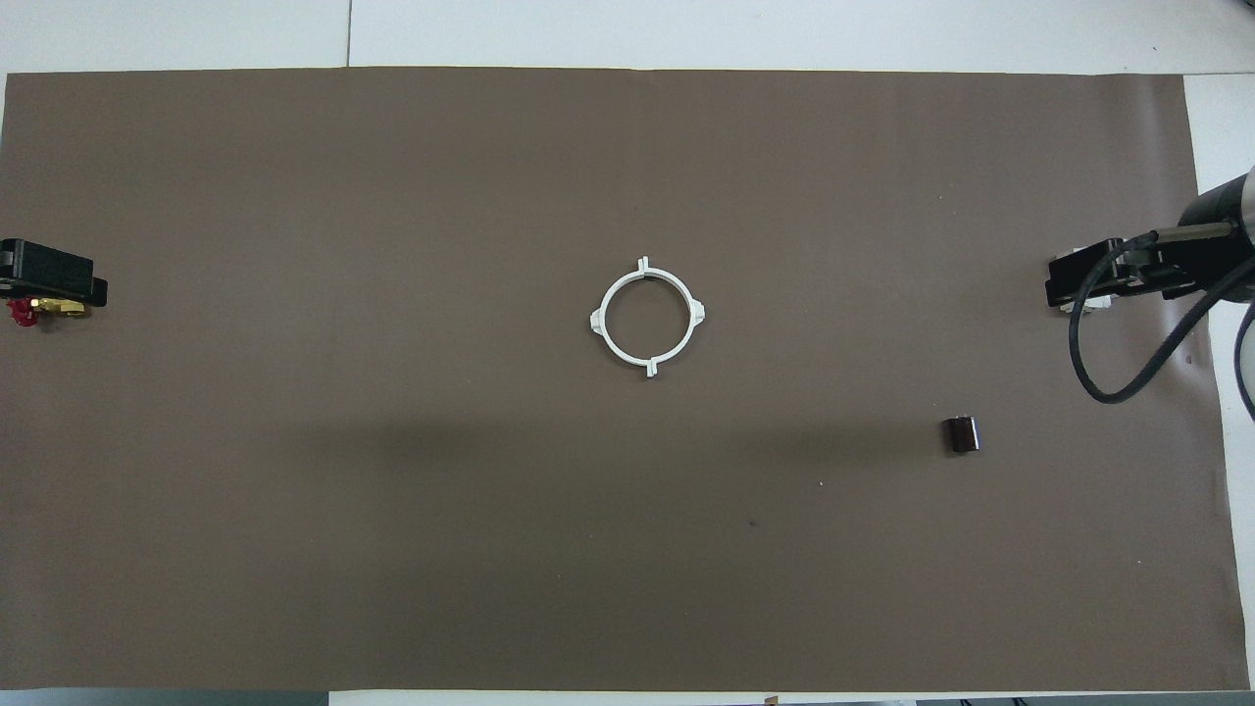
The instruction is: Assemble drain pipe with both arms
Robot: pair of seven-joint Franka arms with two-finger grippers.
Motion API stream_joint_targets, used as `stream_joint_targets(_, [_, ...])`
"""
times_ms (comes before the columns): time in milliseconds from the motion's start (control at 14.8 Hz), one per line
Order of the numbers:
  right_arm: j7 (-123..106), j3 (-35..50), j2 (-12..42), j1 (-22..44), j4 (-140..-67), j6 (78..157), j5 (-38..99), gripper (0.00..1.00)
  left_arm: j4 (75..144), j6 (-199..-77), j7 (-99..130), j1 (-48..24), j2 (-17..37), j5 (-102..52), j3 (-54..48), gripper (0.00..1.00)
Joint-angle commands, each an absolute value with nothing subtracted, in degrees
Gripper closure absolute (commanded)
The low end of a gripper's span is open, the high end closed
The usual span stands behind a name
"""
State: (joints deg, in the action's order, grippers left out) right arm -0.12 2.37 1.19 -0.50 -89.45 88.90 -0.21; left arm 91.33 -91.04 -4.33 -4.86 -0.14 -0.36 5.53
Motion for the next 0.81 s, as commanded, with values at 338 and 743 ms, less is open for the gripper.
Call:
stream_joint_targets(338, [-1.8,2.6,1.0,-1.7,-89.3,89.4,1.1,0.0,94.3,-91.1,-6.2,-2.5,-1.8,-0.9,5.4,0.0])
stream_joint_targets(743, [-1.8,2.6,1.0,-1.7,-89.3,89.5,1.1,0.0,93.8,-91.1,-6.0,-2.4,-1.5,-0.7,5.4,0.0])
